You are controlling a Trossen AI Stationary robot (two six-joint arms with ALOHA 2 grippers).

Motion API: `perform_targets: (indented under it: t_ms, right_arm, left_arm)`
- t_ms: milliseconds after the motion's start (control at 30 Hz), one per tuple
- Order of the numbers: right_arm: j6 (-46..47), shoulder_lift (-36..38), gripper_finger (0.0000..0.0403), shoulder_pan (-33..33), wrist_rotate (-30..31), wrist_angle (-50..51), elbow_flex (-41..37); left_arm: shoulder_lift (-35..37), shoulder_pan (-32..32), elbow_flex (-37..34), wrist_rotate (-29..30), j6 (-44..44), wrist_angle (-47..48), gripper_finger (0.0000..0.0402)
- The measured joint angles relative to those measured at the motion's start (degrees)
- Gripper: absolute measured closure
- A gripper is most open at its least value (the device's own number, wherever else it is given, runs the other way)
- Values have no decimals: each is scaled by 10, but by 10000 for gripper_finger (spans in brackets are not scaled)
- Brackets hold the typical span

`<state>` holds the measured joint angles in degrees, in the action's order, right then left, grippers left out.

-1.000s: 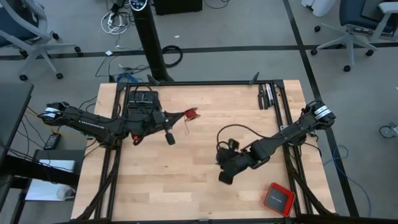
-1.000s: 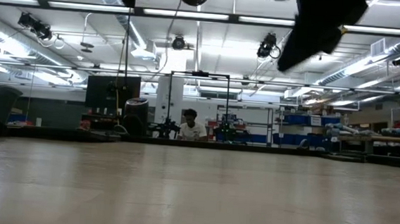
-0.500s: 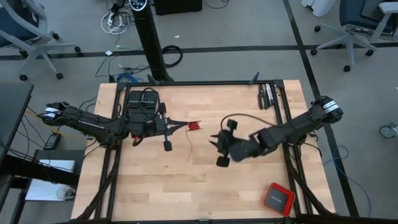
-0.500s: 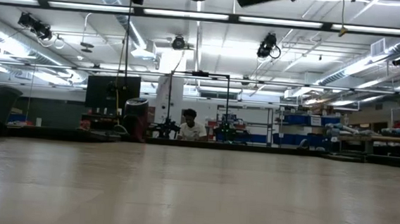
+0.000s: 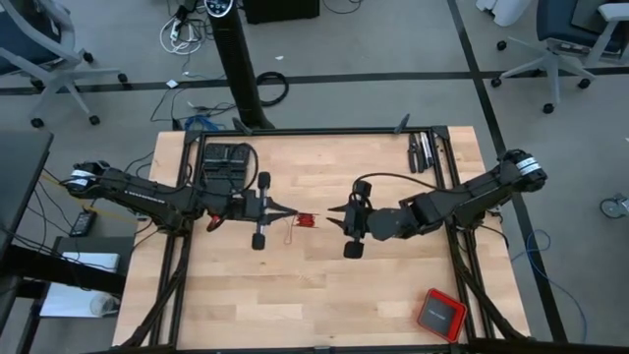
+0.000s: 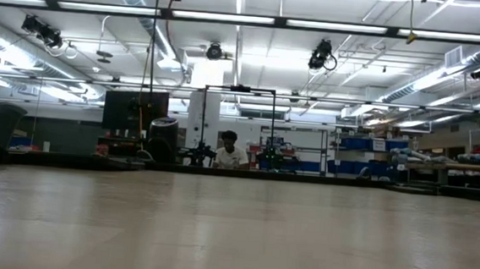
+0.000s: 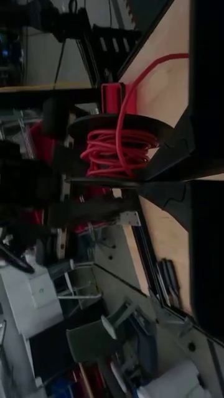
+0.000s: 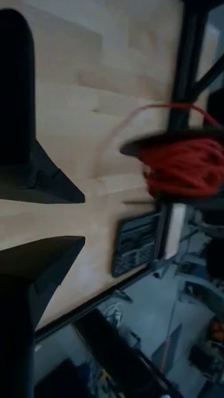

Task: Coil cords
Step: Uncoil the red wire from the spool

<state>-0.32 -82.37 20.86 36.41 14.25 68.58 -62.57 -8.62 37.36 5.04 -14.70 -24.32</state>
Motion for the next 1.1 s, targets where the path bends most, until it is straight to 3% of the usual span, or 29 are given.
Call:
perform_targets:
  t_ms: [833, 933, 1033, 1100]
  right_arm:
    - [-109, -47, 313, -9, -43, -166, 0]
    - [-109, -47, 335, -13, -40, -170, 0]
    - [-109, -47, 387, -15, -35, -169, 0]
    - [-106, -47, 393, -17, -32, -167, 0]
  left_arm:
    - [-2, 0, 0, -4, 28, 17, 401]
    - [-2, 0, 0, 6, 43, 22, 401]
    - [-2, -1, 0, 20, 49, 29, 401]
    - [-2, -1, 0, 29, 56, 30, 401]
